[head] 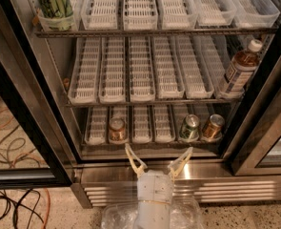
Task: Pick orange can from bottom shelf of fridge
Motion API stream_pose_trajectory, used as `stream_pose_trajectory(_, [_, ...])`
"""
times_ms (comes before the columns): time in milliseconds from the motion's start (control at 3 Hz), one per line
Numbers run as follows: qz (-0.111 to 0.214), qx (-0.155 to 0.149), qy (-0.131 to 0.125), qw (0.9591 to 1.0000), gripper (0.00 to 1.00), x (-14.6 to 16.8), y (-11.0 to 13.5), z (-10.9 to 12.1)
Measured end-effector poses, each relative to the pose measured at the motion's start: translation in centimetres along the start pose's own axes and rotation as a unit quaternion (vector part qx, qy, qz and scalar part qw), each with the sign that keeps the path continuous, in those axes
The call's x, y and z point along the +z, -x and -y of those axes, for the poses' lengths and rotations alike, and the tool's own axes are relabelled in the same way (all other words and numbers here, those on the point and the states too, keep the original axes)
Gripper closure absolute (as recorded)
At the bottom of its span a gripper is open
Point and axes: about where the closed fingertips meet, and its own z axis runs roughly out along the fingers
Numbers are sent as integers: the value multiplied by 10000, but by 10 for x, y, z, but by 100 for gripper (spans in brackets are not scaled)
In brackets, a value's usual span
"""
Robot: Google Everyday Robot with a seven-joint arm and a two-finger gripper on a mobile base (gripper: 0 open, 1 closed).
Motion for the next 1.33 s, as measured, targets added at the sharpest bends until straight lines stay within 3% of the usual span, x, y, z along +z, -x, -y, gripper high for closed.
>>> stream_pose_trajectory(667, [-154, -258, -147, 9994, 0, -17, -30, 33])
stream_pose_trajectory(1333, [-297, -333, -611, 9971, 0, -23, -56, 61])
